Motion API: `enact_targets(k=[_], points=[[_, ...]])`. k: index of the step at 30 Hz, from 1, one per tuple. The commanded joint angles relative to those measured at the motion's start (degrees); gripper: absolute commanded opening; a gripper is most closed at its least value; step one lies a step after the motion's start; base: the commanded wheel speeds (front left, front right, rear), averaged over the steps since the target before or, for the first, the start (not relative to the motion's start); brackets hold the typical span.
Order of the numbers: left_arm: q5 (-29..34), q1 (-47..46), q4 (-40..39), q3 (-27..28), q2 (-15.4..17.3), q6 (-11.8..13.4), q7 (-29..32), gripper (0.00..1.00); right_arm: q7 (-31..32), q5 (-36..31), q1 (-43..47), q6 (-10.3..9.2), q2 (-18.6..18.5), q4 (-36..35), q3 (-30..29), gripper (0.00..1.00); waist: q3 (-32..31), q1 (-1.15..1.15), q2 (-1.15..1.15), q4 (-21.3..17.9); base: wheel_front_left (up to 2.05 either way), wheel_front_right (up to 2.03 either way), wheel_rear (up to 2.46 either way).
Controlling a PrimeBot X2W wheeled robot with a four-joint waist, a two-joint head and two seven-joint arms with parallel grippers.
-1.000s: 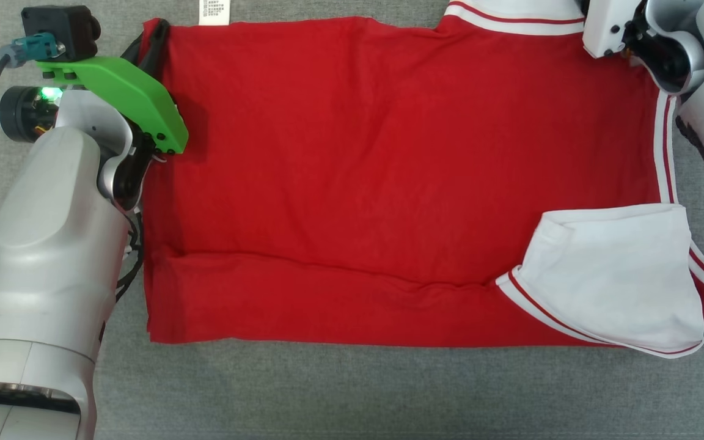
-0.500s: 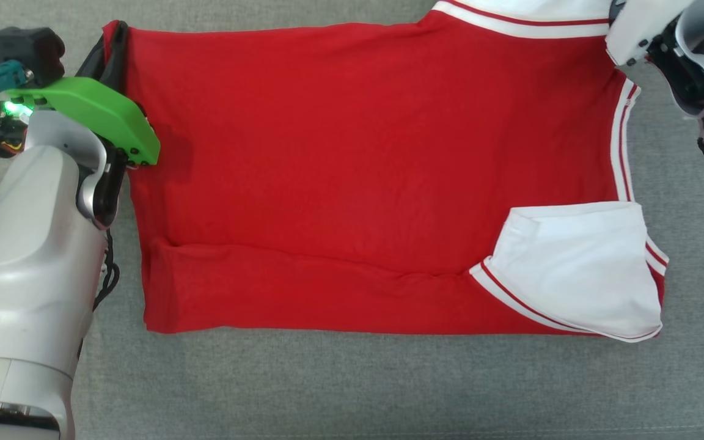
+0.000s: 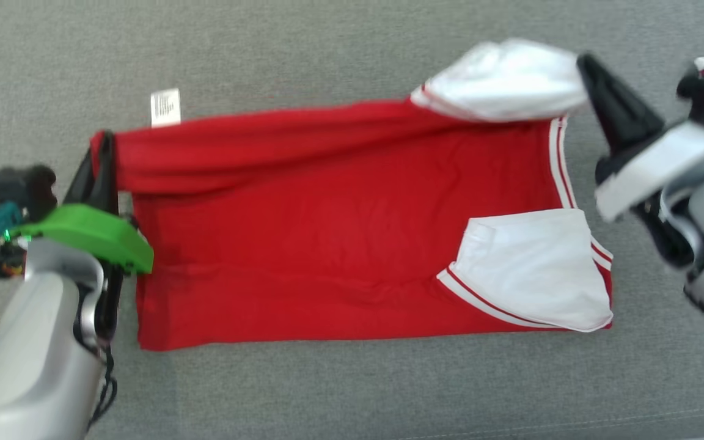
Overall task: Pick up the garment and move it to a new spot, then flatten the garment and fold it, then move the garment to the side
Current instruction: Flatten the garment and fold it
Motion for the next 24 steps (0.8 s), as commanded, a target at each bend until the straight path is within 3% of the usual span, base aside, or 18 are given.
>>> enact_targets(k=[1,7,13,14,15,16,17,24], points=[[-0.41,3.13,-2.22,0.68,0.93,1.30,0.41,0.00,-0.36,-0.57,3.70,-0.08,0.07,-1.59,-1.01,0.00,-1.20,-0.01,0.00,-1.38,0.00,0.00,0.00],[-2.77,15.02,-11.99,1.51,2.02,5.47,3.65,0.00,1.13,-2.86,20.09,-0.07,4.29,-8.52,-7.97,0.00,-1.30,-0.01,0.00,-1.97,0.00,0.00,0.00],[-4.30,20.20,-14.90,2.05,1.93,7.01,4.76,0.00,2.70,-6.30,30.36,-0.07,9.36,-12.55,-15.00,0.00,-1.81,-0.01,0.00,-2.30,0.00,0.00,0.00],[-4.36,20.66,-15.14,2.07,2.06,7.11,4.71,0.10,3.24,-6.67,31.68,-0.07,10.30,-13.15,-15.81,0.00,-1.94,-0.01,0.00,-2.40,0.00,0.00,0.00],[-4.32,21.30,-15.24,2.13,2.27,7.31,4.64,0.50,3.85,-7.66,33.02,-0.07,11.13,-13.95,-16.62,0.25,-2.10,-0.01,0.00,-2.59,0.00,0.00,0.00],[-4.31,21.73,-15.38,2.10,2.29,7.37,4.54,1.00,4.21,-8.32,33.88,-0.07,11.74,-14.64,-17.28,0.76,-2.20,-0.01,0.00,-2.72,0.00,0.00,0.00],[-4.23,22.13,-15.50,2.08,2.22,7.46,4.20,1.00,4.67,-9.16,34.98,-0.07,12.50,-15.25,-18.02,1.00,-2.43,-0.01,0.00,-2.86,0.00,0.00,0.00],[0.30,24.86,-18.46,2.50,1.38,11.43,-3.26,1.00,2.28,-16.99,39.87,-0.07,17.71,-21.86,-24.39,1.00,-4.53,-0.01,0.00,-3.72,0.00,0.00,0.00]])
